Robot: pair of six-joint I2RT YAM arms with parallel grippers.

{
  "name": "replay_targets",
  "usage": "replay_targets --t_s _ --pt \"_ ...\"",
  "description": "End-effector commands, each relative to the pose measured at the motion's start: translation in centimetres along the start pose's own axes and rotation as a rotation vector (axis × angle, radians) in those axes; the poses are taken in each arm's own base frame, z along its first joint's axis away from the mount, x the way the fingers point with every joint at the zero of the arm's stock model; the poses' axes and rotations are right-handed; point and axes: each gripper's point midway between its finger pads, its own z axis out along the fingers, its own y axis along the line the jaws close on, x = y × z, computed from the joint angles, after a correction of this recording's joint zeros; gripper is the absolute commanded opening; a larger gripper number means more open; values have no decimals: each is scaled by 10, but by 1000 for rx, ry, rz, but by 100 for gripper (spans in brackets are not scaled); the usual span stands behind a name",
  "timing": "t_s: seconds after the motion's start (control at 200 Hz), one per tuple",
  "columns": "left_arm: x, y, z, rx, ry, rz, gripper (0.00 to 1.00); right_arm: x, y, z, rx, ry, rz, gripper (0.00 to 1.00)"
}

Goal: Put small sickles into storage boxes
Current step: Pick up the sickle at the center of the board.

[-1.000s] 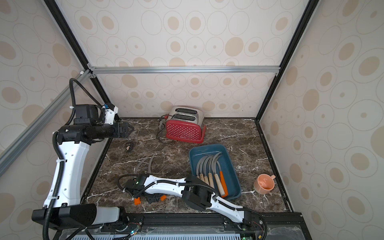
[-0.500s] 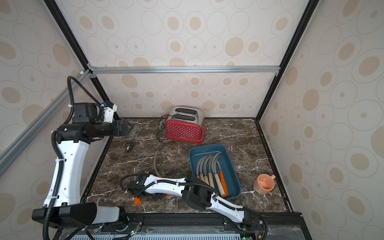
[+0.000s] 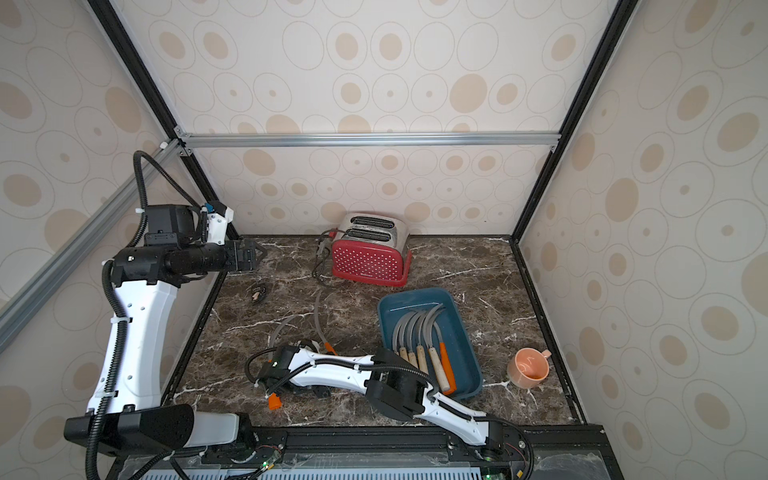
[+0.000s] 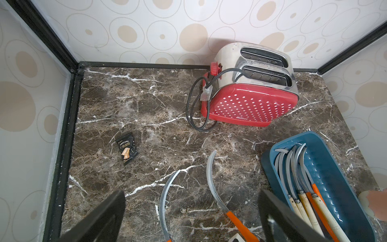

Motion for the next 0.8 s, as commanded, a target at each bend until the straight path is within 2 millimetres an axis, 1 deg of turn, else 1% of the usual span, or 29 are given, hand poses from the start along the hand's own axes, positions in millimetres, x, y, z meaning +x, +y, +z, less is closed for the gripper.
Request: replay_targets --t_s 0.0,0.12,0.235,0.401,0.506,0.791 --pt "-12 0 -10 -5 -34 -7 99 6 -36 -25 64 -32 25 0" --pt "-16 0 -12 -9 -44 -3 99 13 -53 -33 88 -29 27 0" --pt "-19 -1 -14 -11 -54 -2 99 20 -63 -37 85 -27 33 0" --pt "-21 -3 -16 2 -62 -12 99 33 -75 -37 90 -2 51 0" --pt "-22 -4 -16 6 -65 -12 99 44 -81 -38 61 5 83 0" --pt "-24 -4 -13 12 -64 -19 99 76 -114 -35 -11 24 212 0"
